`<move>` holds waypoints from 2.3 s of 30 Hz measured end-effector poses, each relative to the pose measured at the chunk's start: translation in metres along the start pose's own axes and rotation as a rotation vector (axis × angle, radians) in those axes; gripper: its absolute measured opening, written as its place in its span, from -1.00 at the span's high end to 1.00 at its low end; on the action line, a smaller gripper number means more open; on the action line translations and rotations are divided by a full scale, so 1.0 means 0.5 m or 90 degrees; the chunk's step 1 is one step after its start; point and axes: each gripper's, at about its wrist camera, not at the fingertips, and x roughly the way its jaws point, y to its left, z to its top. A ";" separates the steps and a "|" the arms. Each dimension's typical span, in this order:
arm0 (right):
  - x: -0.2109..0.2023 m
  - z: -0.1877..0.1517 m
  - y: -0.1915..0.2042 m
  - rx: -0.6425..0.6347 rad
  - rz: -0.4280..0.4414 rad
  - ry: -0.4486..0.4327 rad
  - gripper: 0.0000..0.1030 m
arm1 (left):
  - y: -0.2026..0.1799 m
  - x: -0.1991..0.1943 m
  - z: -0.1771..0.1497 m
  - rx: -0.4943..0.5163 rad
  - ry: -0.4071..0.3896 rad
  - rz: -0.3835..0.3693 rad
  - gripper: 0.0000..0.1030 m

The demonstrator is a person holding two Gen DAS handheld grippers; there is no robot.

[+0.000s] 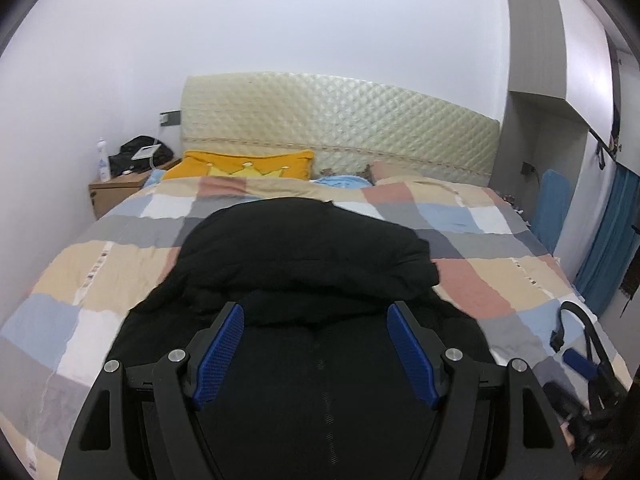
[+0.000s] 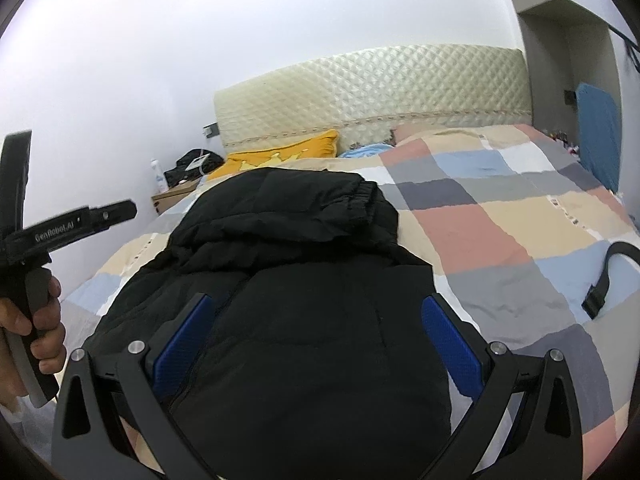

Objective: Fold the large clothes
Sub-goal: 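Release the sleeve from the left tool and withdraw both tools, then move both open tools down to the black jacket's hem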

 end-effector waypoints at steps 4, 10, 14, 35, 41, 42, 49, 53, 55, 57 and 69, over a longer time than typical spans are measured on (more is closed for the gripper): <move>-0.009 -0.002 0.012 -0.005 0.013 0.007 -1.00 | 0.046 -0.037 -0.025 -0.005 -0.015 0.019 -0.43; -0.001 -0.008 0.038 -0.044 -0.005 0.026 -1.00 | 0.090 -0.071 -0.063 -0.002 -0.042 0.040 -0.43; 0.012 -0.014 0.053 -0.065 -0.019 0.046 -1.00 | 0.122 -0.054 -0.091 -0.026 -0.040 0.041 -0.43; 0.111 0.025 -0.071 0.052 -0.051 0.284 -1.00 | 0.237 0.015 -0.133 -0.152 0.030 0.002 -0.43; 0.182 -0.033 -0.183 0.179 -0.076 0.461 -0.99 | 0.254 0.015 -0.138 -0.180 0.039 -0.011 -0.43; 0.187 -0.040 -0.197 0.200 -0.075 0.471 -1.00 | 0.258 0.014 -0.139 -0.186 0.040 -0.014 -0.43; 0.233 -0.110 -0.265 0.325 -0.082 0.535 -0.99 | 0.298 0.018 -0.143 -0.260 0.052 -0.090 -0.43; 0.267 -0.154 -0.261 0.384 -0.004 0.573 -0.99 | 0.324 0.024 -0.149 -0.293 0.065 -0.090 -0.43; 0.275 -0.161 -0.246 0.400 0.072 0.568 -0.99 | 0.328 0.029 -0.151 -0.296 0.078 -0.081 -0.43; 0.273 -0.155 -0.223 0.394 0.125 0.551 -1.00 | 0.327 0.030 -0.157 -0.295 0.084 -0.072 -0.43; 0.239 -0.113 -0.168 0.260 0.127 0.492 0.35 | 0.339 0.035 -0.181 -0.311 0.116 -0.010 -0.43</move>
